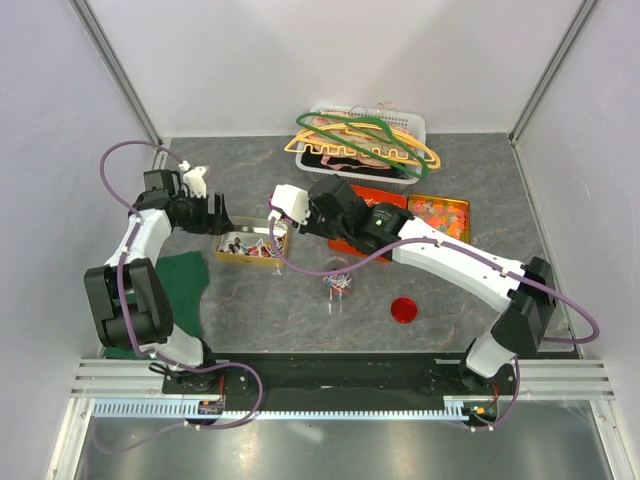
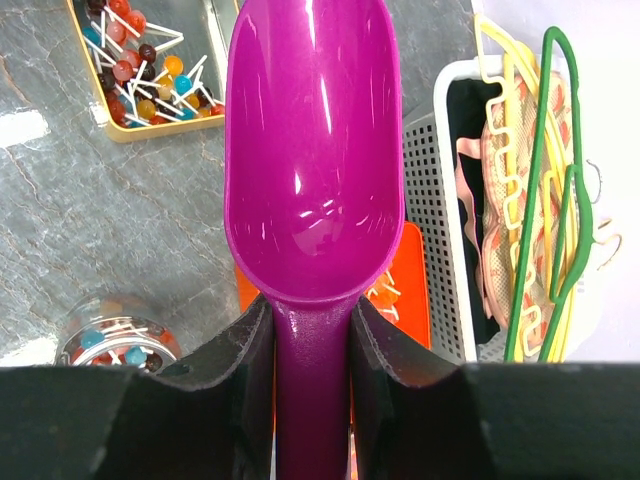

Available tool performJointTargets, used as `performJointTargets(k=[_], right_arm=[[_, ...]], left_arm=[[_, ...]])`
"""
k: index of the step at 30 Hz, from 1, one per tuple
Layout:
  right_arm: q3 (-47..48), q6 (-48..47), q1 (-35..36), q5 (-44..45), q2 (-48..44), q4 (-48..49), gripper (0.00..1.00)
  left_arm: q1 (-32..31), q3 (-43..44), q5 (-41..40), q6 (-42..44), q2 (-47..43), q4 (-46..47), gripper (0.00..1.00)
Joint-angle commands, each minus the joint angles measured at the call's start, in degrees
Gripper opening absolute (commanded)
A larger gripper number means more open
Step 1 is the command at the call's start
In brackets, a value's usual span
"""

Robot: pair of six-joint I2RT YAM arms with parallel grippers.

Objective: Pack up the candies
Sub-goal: Pick up the storage box at the center of the board.

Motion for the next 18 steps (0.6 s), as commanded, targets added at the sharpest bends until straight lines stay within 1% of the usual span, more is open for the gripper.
performJointTargets(k=[1,3,4,7,10,13,15,16,18], right_arm=[[3.1,-0.2,-0.2,0.1,-0.7,1.4,0.00],[3.1,-0.1,-0.2,-0.2,-0.7,1.3,0.00],[3.1,0.0,-0.2,-0.3,-0.8,1.2,0.00],[3.0,0.0,-0.2,-0.4,-0.7,1.2,0.00],[3.4,0.0,-0.2,-0.2,-0.7,1.0,0.00],[3.6,0.1,-0.2,-0.3,-0.7,0.8,0.00],[3.6,0.0,-0.2,-0.2,-0.5,0.8,0.00],[3.6,0.0,-0.2,-0.1,-0.5,0.8,0.00],[3.6,-0.1,-0.2,0.1,-0.4,0.8,0.00]], left_arm=[[-0.2,-1.3,-12.3,3.1,0.6,4.8,0.89],[-0.6,-1.9,-14.6,2.8,2.1,6.2,0.89],[-0.8,-2.0,-17.2,2.7,2.7,6.8,0.88],[-1.8,-3.3,-20.2,2.9,5.1,9.6,0.85],[-3.0,-3.8,-22.9,3.3,7.8,11.7,0.81],[-3.7,-3.7,-23.5,2.9,9.9,12.8,0.77],[-4.0,-3.6,-23.9,2.8,10.6,13.2,0.68],[-4.4,-3.5,-24.5,2.8,10.9,13.7,0.59],[-5.0,-3.7,-24.7,3.2,11.1,14.0,0.53]])
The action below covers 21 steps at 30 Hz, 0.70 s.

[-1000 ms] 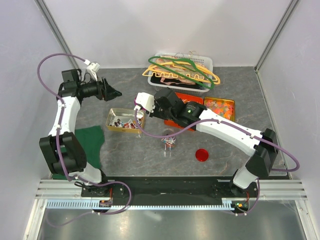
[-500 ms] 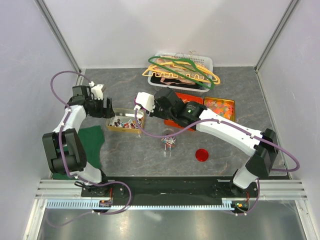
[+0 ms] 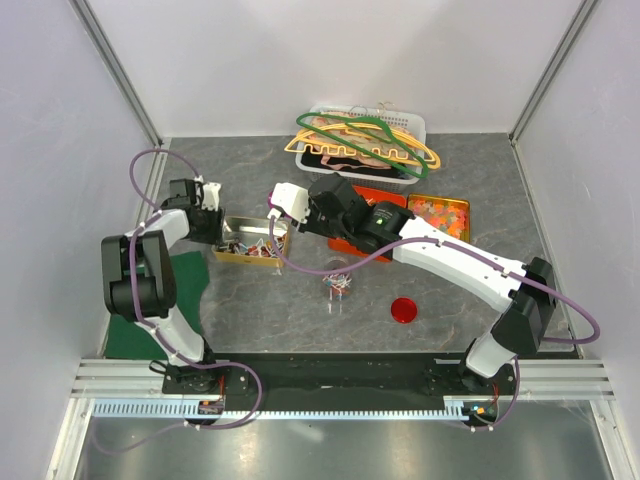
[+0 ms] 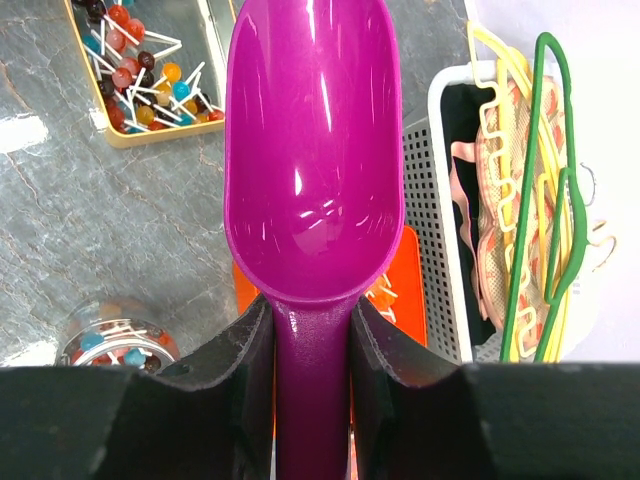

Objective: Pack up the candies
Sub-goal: Pick up the storage box at the center of the board.

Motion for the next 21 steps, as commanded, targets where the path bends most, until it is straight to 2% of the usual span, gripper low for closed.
performJointTargets(k=[1,8,9,11,12,16,21], right_arm=[[2.8,-0.2,-0.2,0.1,-0.4,1.1,0.00],[4.0,-2.0,0.0,-0.3,0.4,-1.4,0.00],[4.2,-2.7,0.1,-0.3,0.6,-2.1,0.00],[4.9,-5.0,0.8,0.8,1.0,-3.5,0.00],[5.2,-5.8,1.0,1.5,1.3,-4.6,0.00],[7.6,-8.8,2.0,4.6,2.5,-7.9,0.00],[10.2,-10.4,2.6,7.4,2.8,-10.3,0.00]], left_arm=[[-1.5,-0.1,-2.2,1.8,0.4,4.2,0.47],[-3.3,-1.5,-0.6,3.5,1.1,4.5,0.40],[-3.7,-1.5,-0.8,3.5,1.1,4.3,0.31],[-3.9,-1.8,-0.5,3.7,0.8,4.3,0.21],[-4.3,-1.4,-0.5,3.8,0.6,4.0,0.03],[-4.4,-0.6,1.7,3.5,-1.9,2.7,0.02],[-4.5,2.6,11.7,1.0,-4.3,-1.8,0.02]])
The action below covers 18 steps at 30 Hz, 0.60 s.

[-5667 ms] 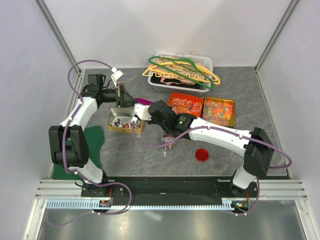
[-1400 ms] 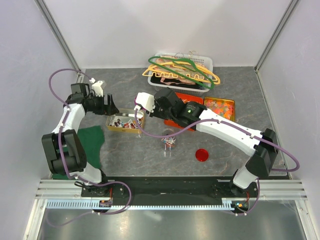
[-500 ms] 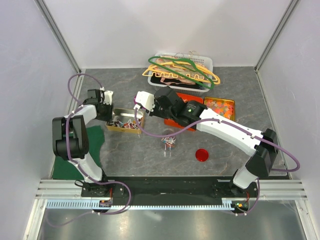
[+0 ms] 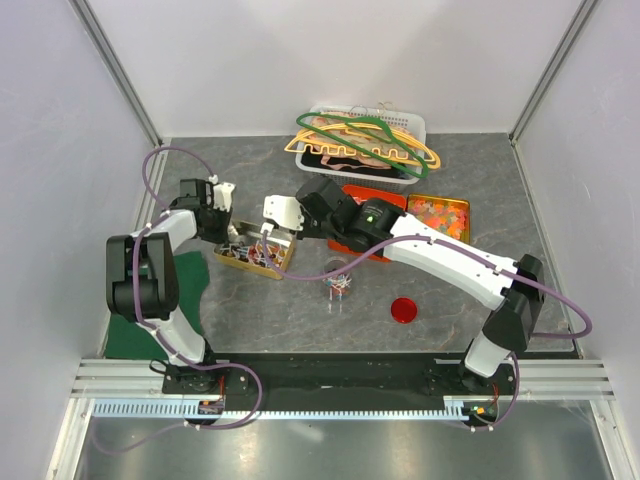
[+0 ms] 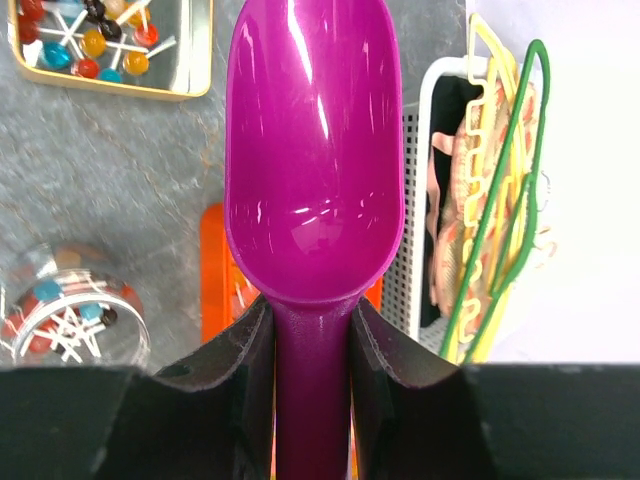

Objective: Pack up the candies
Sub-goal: Pick up the storage box at the center of the board.

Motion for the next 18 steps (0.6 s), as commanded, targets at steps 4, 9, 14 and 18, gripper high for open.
performJointTargets(k=[4,9,14,18], right_arm=[[5.3,-2.3,1.0,3.5,-1.1,-2.5,0.00],[7.4,-3.1,2.3,3.4,-1.4,-4.7,0.00],[9.4,-5.0,3.4,3.5,-0.9,-7.0,0.00],[10.4,-6.6,4.1,4.2,-0.5,-7.9,0.00]], left_arm=[[-0.5,5.3,14.3,-1.9,-3.5,-6.1,0.02],[-0.3,7.3,23.6,-1.9,-2.4,-8.7,0.02],[-0.2,9.4,33.7,-2.1,-0.1,-12.3,0.02],[-0.3,10.3,35.0,-1.5,0.8,-13.4,0.02]])
